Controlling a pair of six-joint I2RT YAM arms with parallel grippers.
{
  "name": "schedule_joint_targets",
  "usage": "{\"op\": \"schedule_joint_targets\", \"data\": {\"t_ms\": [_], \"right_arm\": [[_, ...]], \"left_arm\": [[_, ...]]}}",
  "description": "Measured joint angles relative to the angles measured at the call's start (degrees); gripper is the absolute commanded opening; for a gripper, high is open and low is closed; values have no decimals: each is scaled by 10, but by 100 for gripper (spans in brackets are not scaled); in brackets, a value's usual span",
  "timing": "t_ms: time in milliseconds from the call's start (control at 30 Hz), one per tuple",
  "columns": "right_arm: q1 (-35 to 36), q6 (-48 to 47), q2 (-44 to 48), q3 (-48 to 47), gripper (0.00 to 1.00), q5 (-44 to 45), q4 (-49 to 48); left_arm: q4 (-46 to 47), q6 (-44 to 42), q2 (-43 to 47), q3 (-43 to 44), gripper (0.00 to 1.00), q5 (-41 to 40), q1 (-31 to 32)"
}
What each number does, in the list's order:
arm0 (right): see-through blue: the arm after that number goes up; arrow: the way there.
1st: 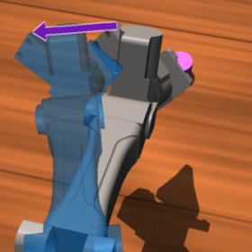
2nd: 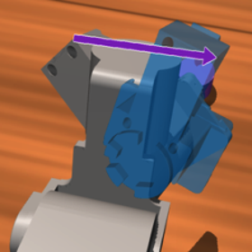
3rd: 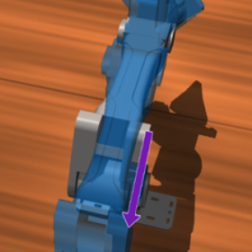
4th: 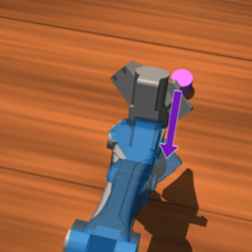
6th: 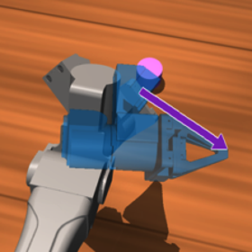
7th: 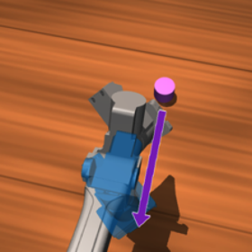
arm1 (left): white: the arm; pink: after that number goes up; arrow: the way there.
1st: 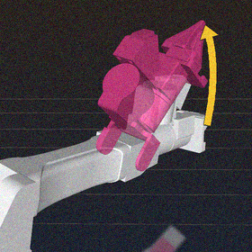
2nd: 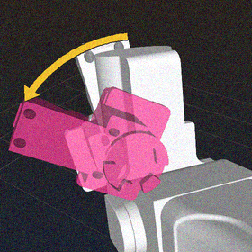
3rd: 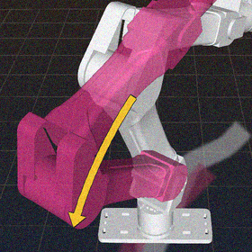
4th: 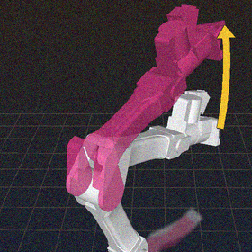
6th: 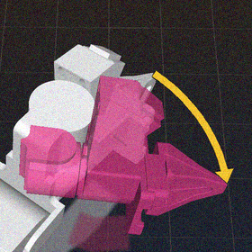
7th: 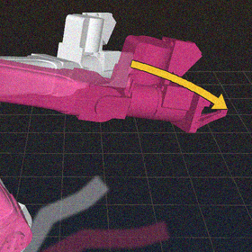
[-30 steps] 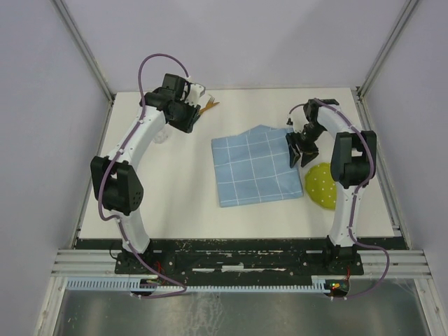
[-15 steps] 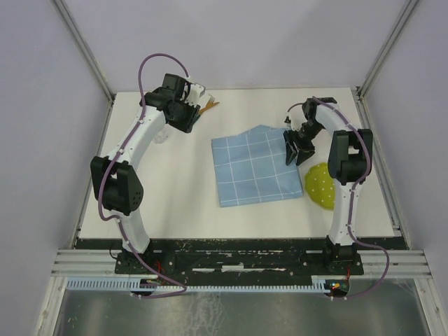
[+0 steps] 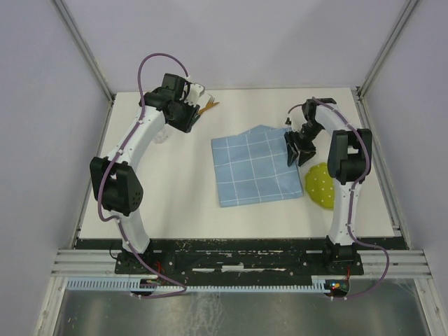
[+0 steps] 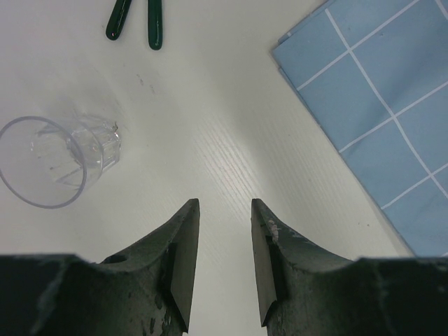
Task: Set the dinner table for one person
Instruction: Flatten out the napkin at the center of the board.
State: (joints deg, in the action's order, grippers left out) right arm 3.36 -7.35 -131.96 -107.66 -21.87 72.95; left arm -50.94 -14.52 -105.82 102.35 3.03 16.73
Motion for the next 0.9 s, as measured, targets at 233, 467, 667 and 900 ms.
{"op": "schedule_joint_targets", "data": {"t_ms": [233,467,667,900], "right_arm": [[-1,4,17,-45,60,20,24],[-1,9,4,-85,59,11,40],[-2,9,-28,-74,60,11,42],[-2,9,-34,-68,60,10,45]], "left_arm": [[0,0,0,0,43,0,0],[-2,0,0,5,42,0,0],[-4,0,0,7,42,-1,0],[-9,-1,0,7,43,-2,0]]}}
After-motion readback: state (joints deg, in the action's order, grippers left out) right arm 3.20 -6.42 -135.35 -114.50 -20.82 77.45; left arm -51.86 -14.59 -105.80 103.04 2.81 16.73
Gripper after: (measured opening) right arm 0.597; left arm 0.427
